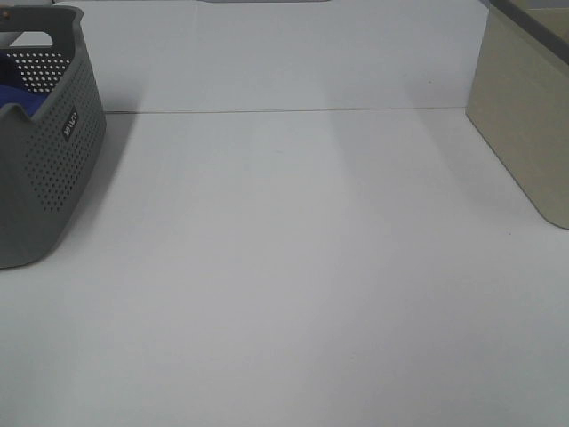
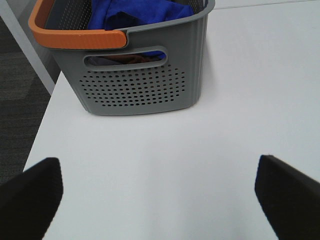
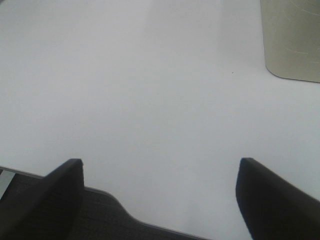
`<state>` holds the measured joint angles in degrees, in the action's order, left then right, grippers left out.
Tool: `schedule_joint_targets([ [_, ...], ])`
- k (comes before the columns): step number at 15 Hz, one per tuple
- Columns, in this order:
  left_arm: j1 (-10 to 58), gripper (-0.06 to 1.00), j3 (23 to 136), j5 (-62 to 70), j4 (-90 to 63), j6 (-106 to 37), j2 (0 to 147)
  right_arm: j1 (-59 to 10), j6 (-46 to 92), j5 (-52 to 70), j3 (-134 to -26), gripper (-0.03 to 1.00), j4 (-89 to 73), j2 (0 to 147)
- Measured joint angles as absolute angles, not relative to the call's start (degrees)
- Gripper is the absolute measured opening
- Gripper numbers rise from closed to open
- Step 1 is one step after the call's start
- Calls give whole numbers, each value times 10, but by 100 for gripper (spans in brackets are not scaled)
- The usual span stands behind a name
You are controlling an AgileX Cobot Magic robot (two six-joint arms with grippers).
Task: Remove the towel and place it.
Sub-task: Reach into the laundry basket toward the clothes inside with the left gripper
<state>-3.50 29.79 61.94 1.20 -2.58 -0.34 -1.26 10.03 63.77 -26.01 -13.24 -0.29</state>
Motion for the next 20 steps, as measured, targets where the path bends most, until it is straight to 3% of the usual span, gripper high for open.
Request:
schedule_joint_targets([
  [20,-35,98,298,619,3,-42,-3,-13,100,638,-260,81,-132,-3],
])
